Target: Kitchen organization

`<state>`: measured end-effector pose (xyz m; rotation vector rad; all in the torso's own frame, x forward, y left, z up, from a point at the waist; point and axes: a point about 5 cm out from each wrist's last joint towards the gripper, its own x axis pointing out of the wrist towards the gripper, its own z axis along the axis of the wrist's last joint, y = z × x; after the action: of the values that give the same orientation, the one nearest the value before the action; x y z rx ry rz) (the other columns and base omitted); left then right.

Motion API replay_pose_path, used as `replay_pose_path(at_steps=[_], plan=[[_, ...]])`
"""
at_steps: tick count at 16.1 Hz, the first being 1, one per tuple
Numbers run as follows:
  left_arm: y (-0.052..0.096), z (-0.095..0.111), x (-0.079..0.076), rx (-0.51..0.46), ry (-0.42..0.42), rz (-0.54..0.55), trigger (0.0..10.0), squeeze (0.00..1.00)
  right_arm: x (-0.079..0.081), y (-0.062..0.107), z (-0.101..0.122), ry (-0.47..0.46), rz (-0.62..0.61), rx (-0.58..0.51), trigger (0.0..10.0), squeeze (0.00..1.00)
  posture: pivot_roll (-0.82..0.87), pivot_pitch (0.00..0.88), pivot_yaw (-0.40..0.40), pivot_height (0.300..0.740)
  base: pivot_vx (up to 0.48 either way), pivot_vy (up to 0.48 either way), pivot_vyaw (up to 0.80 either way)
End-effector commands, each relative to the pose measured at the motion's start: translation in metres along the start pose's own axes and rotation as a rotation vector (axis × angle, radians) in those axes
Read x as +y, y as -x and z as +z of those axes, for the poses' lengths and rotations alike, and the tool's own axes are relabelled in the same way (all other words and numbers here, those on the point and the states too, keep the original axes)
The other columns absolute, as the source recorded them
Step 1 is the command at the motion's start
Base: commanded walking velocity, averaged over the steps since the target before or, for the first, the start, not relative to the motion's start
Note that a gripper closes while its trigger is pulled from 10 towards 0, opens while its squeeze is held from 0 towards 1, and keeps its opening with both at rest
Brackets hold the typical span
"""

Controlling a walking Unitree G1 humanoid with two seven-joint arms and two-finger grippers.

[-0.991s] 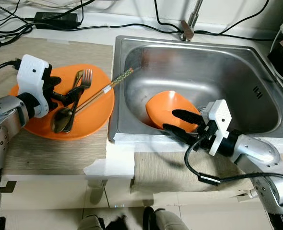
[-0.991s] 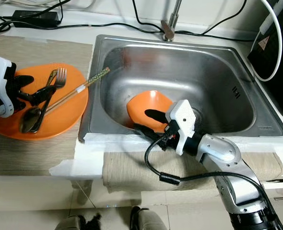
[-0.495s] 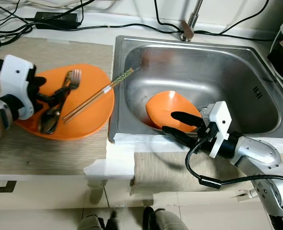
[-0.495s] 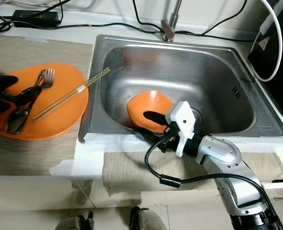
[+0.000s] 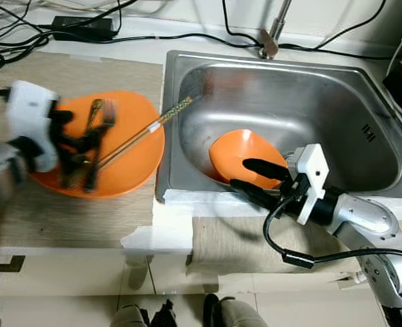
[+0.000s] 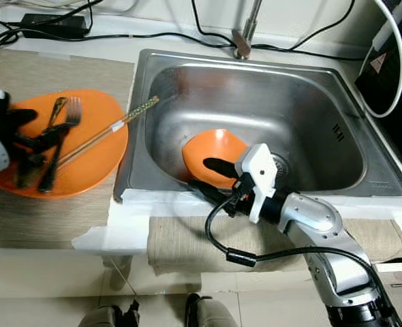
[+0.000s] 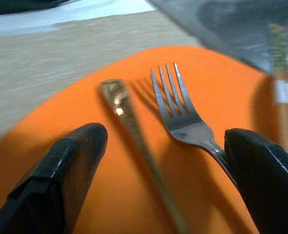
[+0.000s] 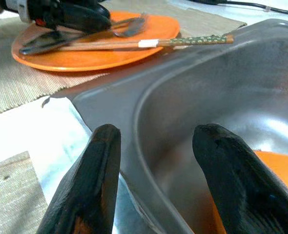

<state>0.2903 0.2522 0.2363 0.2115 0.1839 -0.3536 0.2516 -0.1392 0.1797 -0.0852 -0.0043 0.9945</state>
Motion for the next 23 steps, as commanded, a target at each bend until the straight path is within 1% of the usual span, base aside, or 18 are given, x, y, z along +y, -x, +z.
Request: replay_pose_path(at_steps=[1, 3, 5, 7, 8, 9, 10, 11, 13, 14, 15, 16, 17, 18, 20, 23], plan=[[-0.001, 0.005, -0.008, -0.009, -0.022, -0.026, 10.0, 0.0, 0.001, 0.002, 0.005, -0.009, -0.001, -0.019, 10.0, 0.0, -0.13, 0.179, -0.102, 0.74, 0.0, 0.0, 0.0], [0.002, 0.014, -0.004, -0.033, -0.045, -0.004, 10.0, 0.0, -0.001, 0.003, 0.009, -0.023, -0.01, -0.043, 10.0, 0.0, -0.13, 0.178, -0.102, 0.74, 0.0, 0.0, 0.0], [0.011, 0.027, 0.013, -0.053, -0.093, 0.071, 10.0, 0.0, -0.005, 0.004, 0.012, -0.029, -0.029, -0.062, 10.0, 0.0, -0.13, 0.179, -0.101, 0.74, 0.0, 0.0, 0.0], [0.018, 0.036, 0.02, -0.083, -0.111, 0.11, 10.0, 0.0, -0.008, 0.006, 0.01, -0.026, -0.044, -0.052, 10.0, 0.0, -0.13, 0.179, -0.103, 0.74, 0.0, 0.0, 0.0], [0.018, 0.045, 0.012, -0.134, -0.116, 0.076, 10.0, 0.0, -0.01, 0.007, 0.009, -0.023, -0.051, -0.044, 10.0, 0.0, -0.13, 0.177, -0.104, 0.74, 0.0, 0.0, 0.0], [0.016, 0.046, 0.003, -0.149, -0.107, 0.02, 10.0, 0.0, -0.011, 0.008, 0.01, -0.019, -0.053, -0.041, 10.0, 0.0, -0.13, 0.177, -0.103, 0.74, 0.0, 0.0, 0.0], [0.014, 0.042, -0.01, -0.141, -0.095, -0.065, 10.0, 0.16, -0.014, 0.009, 0.011, -0.013, -0.058, -0.04, 10.0, 0.0, -0.13, 0.177, -0.102, 0.74, 0.0, 0.0, 0.0], [0.012, 0.036, -0.019, -0.122, -0.07, -0.121, 10.0, 1.0, -0.016, 0.011, 0.012, -0.007, -0.062, -0.036, 10.0, 0.0, -0.13, 0.179, -0.102, 0.74, 0.0, 0.0, 0.0], [0.011, 0.028, -0.034, -0.105, -0.051, -0.202, 10.0, 1.0, -0.018, 0.015, 0.012, 0.002, -0.056, -0.016, 10.0, 0.0, -0.13, 0.18, -0.104, 0.74, 0.0, 0.0, 0.0], [0.01, 0.024, -0.045, -0.095, -0.047, -0.238, 10.0, 1.0, -0.018, 0.019, 0.011, 0.009, -0.044, 0.006, 10.0, 0.0, -0.13, 0.184, -0.108, 0.74, 0.0, 0.0, 0.0], [0.008, 0.021, -0.051, -0.087, -0.051, -0.253, 10.0, 1.0, -0.019, 0.021, 0.01, 0.011, -0.034, 0.021, 10.0, 0.0, -0.13, 0.184, -0.108, 0.74, 0.0, 0.0, 0.0], [0.004, 0.02, -0.055, -0.085, -0.073, -0.227, 10.0, 1.0, -0.018, 0.02, 0.01, 0.011, -0.014, 0.028, 10.0, 0.0, -0.12, 0.192, -0.115, 0.74, 0.0, 0.0, 0.0], [0.003, 0.019, -0.055, -0.083, -0.08, -0.223, 10.0, 1.0, -0.018, 0.02, 0.01, 0.011, -0.011, 0.029, 10.0, 0.0, -0.12, 0.192, -0.115, 0.74, 0.0, 0.0, 0.0], [0.0, 0.019, -0.058, -0.083, -0.073, -0.219, 10.0, 0.0, -0.016, 0.018, 0.009, 0.005, -0.001, 0.026, 10.0, 0.0, -0.12, 0.192, -0.118, 0.74, 0.0, 0.0, 0.0], [-0.005, 0.016, -0.061, -0.069, -0.067, -0.213, 10.0, 0.0, -0.007, 0.011, 0.007, -0.008, 0.047, 0.028, 10.0, 0.0, -0.13, 0.193, -0.113, 0.74, 0.0, 0.0, 0.0], [-0.009, 0.014, -0.06, -0.049, -0.07, -0.213, 10.0, 0.0, -0.004, 0.011, 0.007, -0.01, 0.066, 0.026, 10.0, 0.0, -0.13, 0.195, -0.103, 0.74, 0.0, 0.0, 0.0]])
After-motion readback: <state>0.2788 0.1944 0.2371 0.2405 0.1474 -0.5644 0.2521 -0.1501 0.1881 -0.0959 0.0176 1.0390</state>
